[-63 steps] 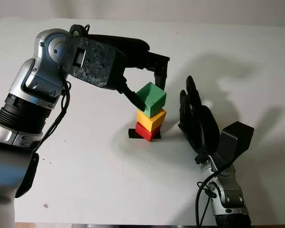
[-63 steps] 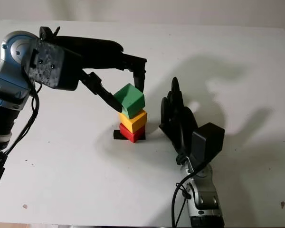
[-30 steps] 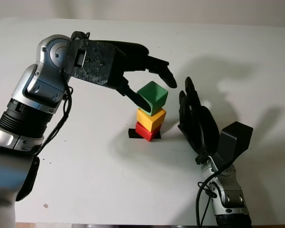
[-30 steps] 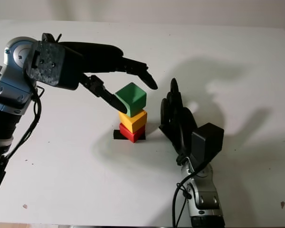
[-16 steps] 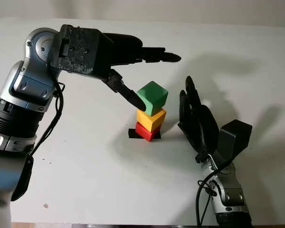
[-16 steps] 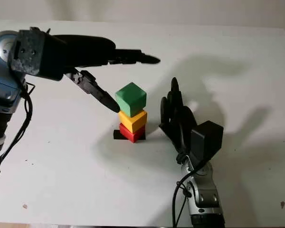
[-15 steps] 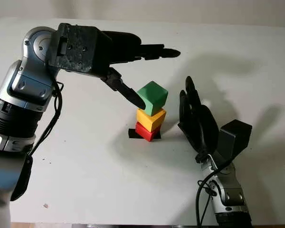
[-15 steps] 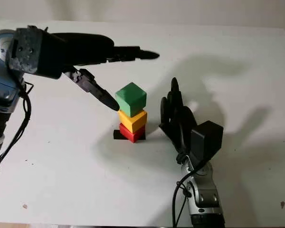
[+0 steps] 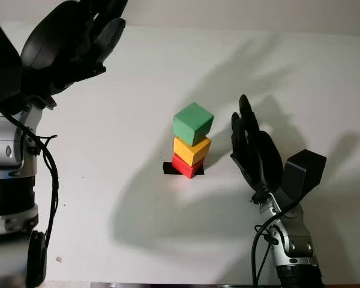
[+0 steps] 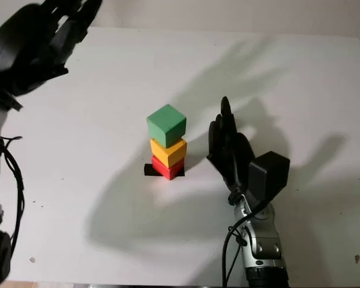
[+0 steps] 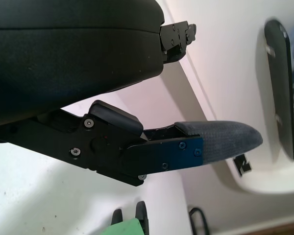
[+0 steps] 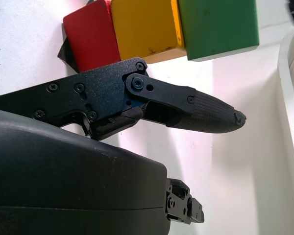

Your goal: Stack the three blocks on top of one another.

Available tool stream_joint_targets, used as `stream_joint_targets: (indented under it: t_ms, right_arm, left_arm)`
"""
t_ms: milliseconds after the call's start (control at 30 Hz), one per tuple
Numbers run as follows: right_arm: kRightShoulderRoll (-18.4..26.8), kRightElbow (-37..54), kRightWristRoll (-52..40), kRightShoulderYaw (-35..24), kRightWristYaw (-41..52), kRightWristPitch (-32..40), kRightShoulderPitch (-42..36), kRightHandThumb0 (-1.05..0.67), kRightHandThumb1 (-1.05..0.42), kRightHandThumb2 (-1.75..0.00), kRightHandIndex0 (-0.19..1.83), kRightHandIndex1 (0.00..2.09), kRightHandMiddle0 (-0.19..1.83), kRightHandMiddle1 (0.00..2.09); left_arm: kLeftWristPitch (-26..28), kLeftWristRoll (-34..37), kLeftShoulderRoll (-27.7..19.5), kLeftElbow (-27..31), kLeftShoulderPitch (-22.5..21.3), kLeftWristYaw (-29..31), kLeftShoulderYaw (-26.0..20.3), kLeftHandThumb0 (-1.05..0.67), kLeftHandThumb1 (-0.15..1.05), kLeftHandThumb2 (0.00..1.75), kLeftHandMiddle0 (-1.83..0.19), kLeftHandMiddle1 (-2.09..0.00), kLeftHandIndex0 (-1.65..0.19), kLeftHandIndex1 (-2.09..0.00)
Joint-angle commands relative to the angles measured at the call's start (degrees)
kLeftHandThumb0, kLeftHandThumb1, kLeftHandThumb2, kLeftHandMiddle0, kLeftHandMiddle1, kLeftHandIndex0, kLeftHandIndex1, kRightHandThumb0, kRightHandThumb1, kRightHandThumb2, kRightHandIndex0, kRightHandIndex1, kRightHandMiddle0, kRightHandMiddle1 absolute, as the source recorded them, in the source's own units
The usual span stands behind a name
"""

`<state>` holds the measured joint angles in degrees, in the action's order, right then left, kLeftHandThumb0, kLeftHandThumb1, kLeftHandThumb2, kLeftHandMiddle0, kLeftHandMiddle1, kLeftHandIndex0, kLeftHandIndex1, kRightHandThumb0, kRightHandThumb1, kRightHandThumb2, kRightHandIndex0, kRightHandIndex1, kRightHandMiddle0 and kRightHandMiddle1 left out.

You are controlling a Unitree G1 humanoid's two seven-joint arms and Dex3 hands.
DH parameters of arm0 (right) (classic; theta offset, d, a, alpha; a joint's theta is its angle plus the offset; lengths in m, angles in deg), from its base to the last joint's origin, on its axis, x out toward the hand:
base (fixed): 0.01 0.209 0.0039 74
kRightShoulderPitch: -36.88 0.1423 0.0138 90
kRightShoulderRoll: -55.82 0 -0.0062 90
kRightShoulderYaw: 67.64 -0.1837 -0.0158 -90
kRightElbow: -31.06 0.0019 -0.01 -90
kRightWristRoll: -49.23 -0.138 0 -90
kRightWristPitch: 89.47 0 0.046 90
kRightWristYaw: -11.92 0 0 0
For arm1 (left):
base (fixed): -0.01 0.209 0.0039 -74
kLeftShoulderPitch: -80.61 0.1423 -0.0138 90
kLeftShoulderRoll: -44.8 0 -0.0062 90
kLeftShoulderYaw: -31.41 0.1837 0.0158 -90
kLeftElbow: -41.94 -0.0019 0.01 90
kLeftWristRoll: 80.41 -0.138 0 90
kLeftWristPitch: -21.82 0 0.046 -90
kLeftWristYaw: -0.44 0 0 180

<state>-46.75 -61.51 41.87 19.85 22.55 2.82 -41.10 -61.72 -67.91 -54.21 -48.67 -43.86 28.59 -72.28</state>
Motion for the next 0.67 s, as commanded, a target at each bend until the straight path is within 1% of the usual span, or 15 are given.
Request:
stream_joint_targets:
  t_ms: [0, 67, 133, 200, 267, 400, 500, 633]
  right_arm:
    - [0.67, -0.23, -0.37, -0.61, 0.07, -0.33, 0.31, -0.72, -1.05, -0.73, -0.19, 0.0, -0.19, 0.0]
    - [0.68, -0.41, -0.59, -0.89, 0.22, -0.53, 0.42, -0.72, -1.05, -0.73, -0.19, 0.0, -0.19, 0.0]
    - [0.67, -0.65, -0.71, -1.12, 0.41, -0.94, 0.51, -0.71, -1.05, -0.73, -0.19, 0.0, -0.19, 0.0]
    - [0.56, -0.77, -0.84, -1.34, 0.34, -1.07, 0.57, -0.71, -1.05, -0.73, -0.19, 0.0, -0.19, 0.0]
    - [0.52, -0.94, -1.16, -1.51, 0.47, -0.99, 0.63, -0.71, -1.05, -0.73, -0.19, 0.0, -0.19, 0.0]
    - [0.37, -1.32, -1.22, -1.6, 0.4, -1.33, 0.71, -0.71, -1.05, -0.73, -0.19, 0.0, -0.19, 0.0]
    - [0.12, -1.34, -1.49, -1.73, 0.34, -1.42, 0.74, -0.71, -1.05, -0.73, -0.19, 0.0, -0.19, 0.0]
    - [0.0, -0.48, -1.6, -1.58, 0.06, -1.02, 0.33, -0.71, -1.05, -0.72, -0.19, 0.0, -0.19, 0.0]
  left_arm:
    - [-1.35, 0.75, 1.95, 0.88, 5.17, -1.8, -0.94, -0.87, 1.05, 0.72, 0.19, 0.0, 0.19, 0.0]
    - [-4.29, 0.5, 3.24, -0.36, 9.18, -2.64, -0.88, -0.85, 1.05, 0.73, 0.19, 0.0, 0.19, 0.0]
    - [-7.45, 0.26, 4.52, -2.0, 12.3, -3.13, -0.59, -0.83, 1.05, 0.73, 0.19, 0.0, 0.19, 0.0]
    - [-9.49, 0.88, 6.2, -3.43, 14.46, -3.38, -0.26, -0.83, 1.05, 0.71, 0.19, 0.0, 0.19, 0.0]
    - [-11.49, -0.14, 7.59, -4.52, 16.34, -4.8, 0.47, -0.84, 1.05, 0.7, 0.19, 0.0, 0.19, 0.0]
    - [-15.18, -1.54, 9.35, -6.97, 18.95, -5.97, 2.17, -0.85, 1.05, 0.72, 0.19, 0.0, 0.19, 0.0]
    - [-17.54, -1.44, 10.04, -8.72, 19.73, -5.46, 2.92, -0.84, 1.05, 0.73, 0.19, 0.0, 0.19, 0.0]
    - [-17.73, -1.56, 11.9, -8.76, 21.39, -6.86, 3.89, -0.85, 1.05, 0.73, 0.19, 0.0, 0.19, 0.0]
